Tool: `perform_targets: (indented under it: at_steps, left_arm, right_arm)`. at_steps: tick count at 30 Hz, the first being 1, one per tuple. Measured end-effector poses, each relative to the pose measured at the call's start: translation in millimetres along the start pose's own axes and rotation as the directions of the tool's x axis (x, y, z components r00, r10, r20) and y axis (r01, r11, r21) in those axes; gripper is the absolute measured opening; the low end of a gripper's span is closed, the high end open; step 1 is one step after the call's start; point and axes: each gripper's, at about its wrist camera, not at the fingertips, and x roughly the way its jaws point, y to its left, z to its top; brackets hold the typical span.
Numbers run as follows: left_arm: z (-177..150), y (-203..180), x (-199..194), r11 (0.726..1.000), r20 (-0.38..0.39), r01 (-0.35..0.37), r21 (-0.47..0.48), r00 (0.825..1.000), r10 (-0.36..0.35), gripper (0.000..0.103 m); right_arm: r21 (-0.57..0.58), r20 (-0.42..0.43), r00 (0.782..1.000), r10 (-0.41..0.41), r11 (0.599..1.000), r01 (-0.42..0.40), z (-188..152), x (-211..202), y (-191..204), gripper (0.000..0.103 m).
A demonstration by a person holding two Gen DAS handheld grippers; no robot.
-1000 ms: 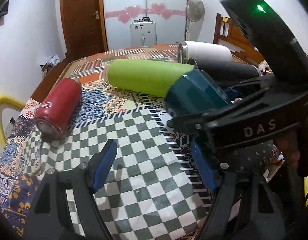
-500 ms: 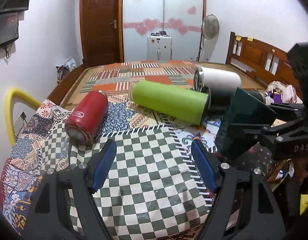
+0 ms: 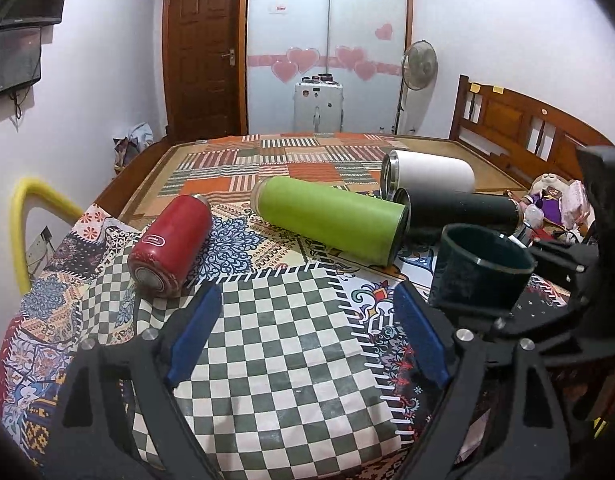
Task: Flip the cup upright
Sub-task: 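Rotate the mug opening up and lower it onto the bed with the right gripper, then open the right gripper and withdraw from the upright mug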
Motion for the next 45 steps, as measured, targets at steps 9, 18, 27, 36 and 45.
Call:
perform_targets:
  at_steps: [9, 18, 27, 36, 45]
  left_arm:
    - [-2, 0, -6, 1.0, 0.016, -0.001, -0.016, 1.0, 0.002, 0.092]
    - [-2, -5, -26, 1.0, 0.041, 0.003, -0.027, 0.999, -0.001, 0.092]
    - [4, -27, -84, 1.0, 0.146, 0.003, -0.02, 0.989, 0.0, 0.092]
    - [12, -53, -166, 1.0, 0.311, -0.005, -0.016, 0.95, 0.01, 0.092]
    - [7, -76, -233, 0.999, 0.455, -0.03, -0.015, 0.89, 0.033, 0.096]
  right_arm:
    - [-0.055, 0.025, 0.999, -0.045, 0.997, 0.047, -10, -4, 10, 0.072]
    - [0.001, 0.022, 1.0, 0.019, 1.0, -0.019, -18, -13, 9, 0.072]
    - [0.029, 0.191, 0.982, -0.002, 1.0, -0.004, -19, -92, 13, 0.072]
    - [0.076, 0.432, 0.899, -0.073, 0.996, 0.044, -27, -194, 23, 0.075]
    - [0.117, 0.584, 0.798, -0.148, 0.988, 0.099, -44, -251, 40, 0.087]
